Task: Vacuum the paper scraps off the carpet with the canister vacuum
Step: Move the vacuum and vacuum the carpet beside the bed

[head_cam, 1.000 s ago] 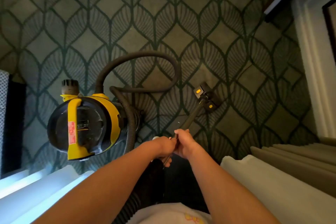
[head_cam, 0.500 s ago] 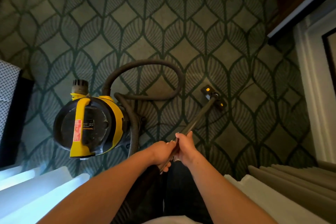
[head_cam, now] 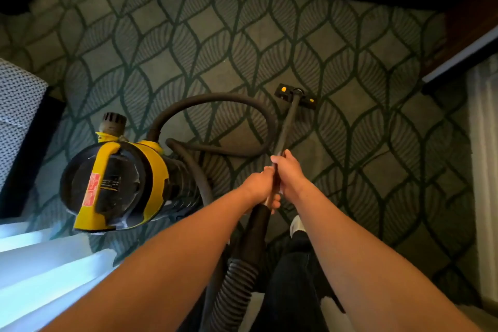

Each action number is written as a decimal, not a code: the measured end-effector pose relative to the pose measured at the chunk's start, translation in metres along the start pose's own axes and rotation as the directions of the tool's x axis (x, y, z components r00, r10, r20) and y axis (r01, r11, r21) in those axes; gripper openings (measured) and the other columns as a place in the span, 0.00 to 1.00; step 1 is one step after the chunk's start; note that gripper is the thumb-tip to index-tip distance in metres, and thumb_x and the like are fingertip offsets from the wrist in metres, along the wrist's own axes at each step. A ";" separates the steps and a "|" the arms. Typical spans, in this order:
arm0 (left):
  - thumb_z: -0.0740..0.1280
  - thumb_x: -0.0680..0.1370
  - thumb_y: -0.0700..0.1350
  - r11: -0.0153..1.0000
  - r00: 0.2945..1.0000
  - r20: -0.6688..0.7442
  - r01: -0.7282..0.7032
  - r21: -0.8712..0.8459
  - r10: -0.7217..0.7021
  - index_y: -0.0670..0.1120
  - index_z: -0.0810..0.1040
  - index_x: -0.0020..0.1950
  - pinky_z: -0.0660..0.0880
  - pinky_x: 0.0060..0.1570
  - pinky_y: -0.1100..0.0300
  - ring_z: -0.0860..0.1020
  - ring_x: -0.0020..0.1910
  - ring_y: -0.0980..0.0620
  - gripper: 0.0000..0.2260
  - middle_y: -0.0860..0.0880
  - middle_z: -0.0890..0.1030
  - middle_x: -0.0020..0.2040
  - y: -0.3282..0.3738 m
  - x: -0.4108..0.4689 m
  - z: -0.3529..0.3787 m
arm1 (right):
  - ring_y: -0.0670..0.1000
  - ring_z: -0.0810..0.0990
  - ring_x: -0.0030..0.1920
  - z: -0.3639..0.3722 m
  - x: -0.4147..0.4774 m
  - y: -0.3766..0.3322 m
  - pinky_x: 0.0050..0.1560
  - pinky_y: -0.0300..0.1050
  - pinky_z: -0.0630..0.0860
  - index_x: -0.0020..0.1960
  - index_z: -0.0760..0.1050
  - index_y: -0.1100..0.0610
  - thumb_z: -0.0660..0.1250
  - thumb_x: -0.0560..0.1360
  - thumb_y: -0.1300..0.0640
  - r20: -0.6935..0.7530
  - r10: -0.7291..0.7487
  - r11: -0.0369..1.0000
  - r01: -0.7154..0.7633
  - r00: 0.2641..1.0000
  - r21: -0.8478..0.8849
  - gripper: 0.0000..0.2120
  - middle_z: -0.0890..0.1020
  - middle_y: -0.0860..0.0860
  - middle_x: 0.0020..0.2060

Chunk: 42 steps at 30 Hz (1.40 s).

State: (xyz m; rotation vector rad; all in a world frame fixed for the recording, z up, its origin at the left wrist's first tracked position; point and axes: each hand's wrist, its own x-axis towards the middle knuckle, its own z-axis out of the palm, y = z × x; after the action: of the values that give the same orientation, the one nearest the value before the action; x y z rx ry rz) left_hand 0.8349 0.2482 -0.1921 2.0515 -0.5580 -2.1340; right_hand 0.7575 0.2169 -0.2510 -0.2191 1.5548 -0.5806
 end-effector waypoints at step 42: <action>0.52 0.84 0.45 0.910 0.949 -0.147 -0.210 0.358 0.278 0.42 0.65 0.74 0.62 0.69 0.58 0.66 0.72 0.46 0.19 0.43 0.68 0.74 0.035 0.076 0.175 | 0.52 0.71 0.21 -0.212 0.024 -0.069 0.21 0.38 0.69 0.79 0.55 0.50 0.51 0.84 0.55 0.088 0.117 0.708 -0.021 0.989 -0.706 0.23 0.73 0.57 0.25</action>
State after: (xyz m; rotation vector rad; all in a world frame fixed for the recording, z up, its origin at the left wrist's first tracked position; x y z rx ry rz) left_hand 0.6520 0.2205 -0.2501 2.1821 -1.1548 -1.7658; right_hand 0.5346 0.1947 -0.2444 -0.7650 1.5901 0.1282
